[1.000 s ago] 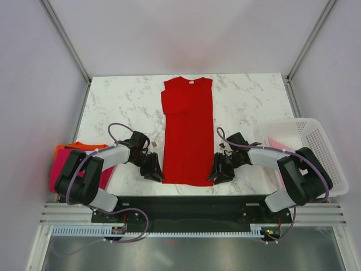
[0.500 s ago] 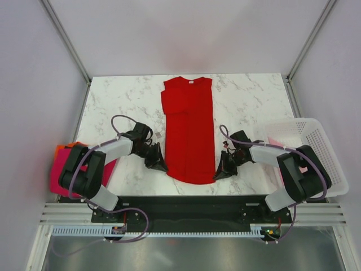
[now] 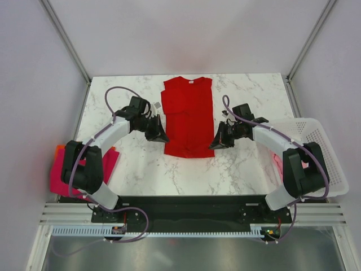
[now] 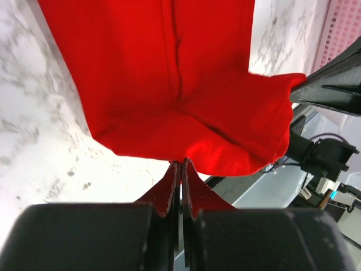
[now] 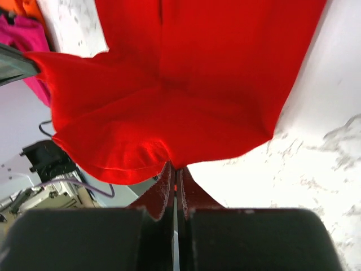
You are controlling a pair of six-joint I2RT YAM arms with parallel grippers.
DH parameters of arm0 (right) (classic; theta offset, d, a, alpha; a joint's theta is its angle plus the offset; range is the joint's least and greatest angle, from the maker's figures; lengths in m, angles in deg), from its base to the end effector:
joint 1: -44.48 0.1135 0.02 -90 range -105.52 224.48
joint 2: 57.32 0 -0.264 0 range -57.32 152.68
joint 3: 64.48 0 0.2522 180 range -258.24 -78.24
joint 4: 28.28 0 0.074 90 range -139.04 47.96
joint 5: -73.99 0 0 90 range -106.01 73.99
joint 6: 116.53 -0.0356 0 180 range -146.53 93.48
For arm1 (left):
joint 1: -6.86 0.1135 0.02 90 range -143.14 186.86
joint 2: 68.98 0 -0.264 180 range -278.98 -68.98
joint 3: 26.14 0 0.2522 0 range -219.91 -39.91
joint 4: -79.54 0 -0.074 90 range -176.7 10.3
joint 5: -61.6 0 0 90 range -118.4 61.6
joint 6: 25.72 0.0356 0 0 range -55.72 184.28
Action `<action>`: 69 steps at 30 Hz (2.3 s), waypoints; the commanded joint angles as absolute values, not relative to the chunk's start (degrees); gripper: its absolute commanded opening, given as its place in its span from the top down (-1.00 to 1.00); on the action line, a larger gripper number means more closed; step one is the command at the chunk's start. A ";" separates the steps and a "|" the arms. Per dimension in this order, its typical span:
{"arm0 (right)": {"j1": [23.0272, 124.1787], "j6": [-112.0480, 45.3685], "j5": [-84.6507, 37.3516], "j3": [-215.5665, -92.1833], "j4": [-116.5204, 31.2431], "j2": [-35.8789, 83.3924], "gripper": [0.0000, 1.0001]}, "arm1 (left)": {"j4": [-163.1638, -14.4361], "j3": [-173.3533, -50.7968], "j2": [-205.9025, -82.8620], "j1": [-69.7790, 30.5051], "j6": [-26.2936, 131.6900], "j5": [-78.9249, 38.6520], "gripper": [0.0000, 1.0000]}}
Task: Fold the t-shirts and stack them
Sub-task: Fold the tshirt
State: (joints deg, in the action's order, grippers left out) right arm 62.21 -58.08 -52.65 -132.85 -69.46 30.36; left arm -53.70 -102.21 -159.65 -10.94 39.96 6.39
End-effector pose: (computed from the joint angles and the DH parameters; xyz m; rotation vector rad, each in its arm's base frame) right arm 0.2772 0.1109 0.2046 0.0919 2.7336 1.1192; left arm 0.2953 -0.1161 0.2233 0.0622 2.7157 -1.0400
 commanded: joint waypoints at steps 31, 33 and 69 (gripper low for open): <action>57.40 -53.07 -49.94 -162.26 -63.49 59.39 0.98 | -52.95 -127.18 -182.97 -8.43 47.58 -2.29 0.95; 57.31 -52.63 -49.58 -162.79 -63.49 60.10 0.88 | -52.95 -128.23 -183.67 -8.43 47.84 -2.56 0.72; 54.67 -59.75 -53.80 -136.25 -58.83 48.67 -0.08 | -57.96 -106.88 -178.49 -2.89 35.01 17.31 -0.14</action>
